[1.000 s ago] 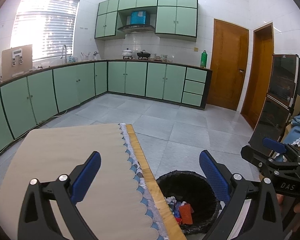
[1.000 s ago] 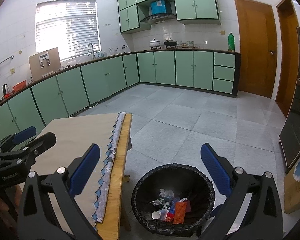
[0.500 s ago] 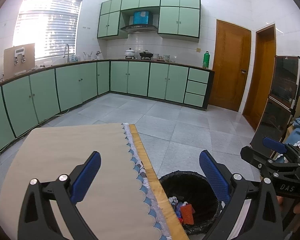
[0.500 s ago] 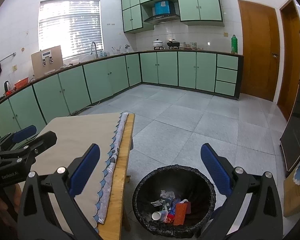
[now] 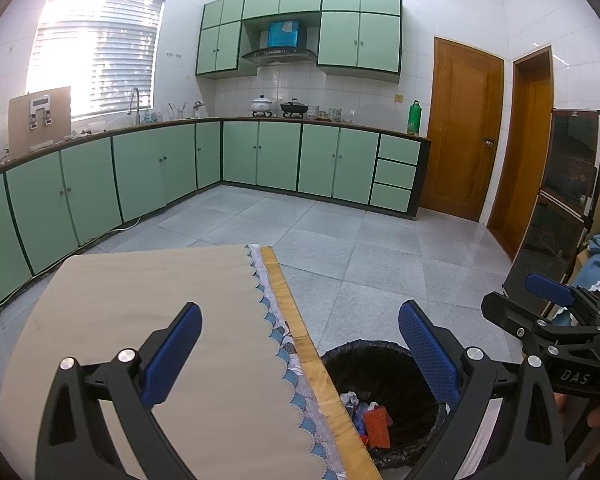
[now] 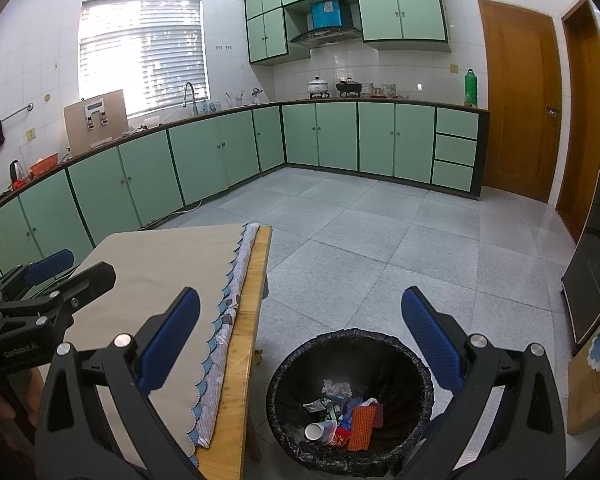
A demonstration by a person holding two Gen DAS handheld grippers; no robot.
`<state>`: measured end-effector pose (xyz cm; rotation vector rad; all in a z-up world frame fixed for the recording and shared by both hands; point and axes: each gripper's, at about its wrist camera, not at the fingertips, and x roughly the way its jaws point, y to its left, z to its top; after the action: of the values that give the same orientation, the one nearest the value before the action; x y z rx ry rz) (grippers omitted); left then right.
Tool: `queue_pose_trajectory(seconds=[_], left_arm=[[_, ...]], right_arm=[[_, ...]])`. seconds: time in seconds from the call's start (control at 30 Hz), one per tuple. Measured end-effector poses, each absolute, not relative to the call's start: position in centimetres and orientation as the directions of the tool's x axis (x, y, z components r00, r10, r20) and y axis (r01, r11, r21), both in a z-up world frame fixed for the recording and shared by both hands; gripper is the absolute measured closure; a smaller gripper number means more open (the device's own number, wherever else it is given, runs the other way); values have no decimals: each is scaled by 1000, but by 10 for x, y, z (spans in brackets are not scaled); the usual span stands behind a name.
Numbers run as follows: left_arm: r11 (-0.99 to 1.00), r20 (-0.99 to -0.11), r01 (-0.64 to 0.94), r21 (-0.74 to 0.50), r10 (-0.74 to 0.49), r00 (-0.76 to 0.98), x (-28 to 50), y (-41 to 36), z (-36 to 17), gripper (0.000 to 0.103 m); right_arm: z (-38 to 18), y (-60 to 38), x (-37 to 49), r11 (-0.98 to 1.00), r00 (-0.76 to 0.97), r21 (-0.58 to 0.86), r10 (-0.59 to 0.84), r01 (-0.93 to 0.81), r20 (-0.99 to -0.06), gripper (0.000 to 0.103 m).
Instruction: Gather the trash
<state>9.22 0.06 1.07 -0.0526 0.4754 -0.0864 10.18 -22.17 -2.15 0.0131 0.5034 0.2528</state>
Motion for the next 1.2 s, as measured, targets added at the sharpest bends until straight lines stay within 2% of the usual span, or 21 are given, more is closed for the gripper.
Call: queue_pose_trajectory(seconds=[1.2], left_arm=[[995, -471, 68, -73, -95, 877, 95, -2, 0, 6]], right_arm=[[-31, -219, 103, 969, 841, 73, 242, -236, -483, 5]])
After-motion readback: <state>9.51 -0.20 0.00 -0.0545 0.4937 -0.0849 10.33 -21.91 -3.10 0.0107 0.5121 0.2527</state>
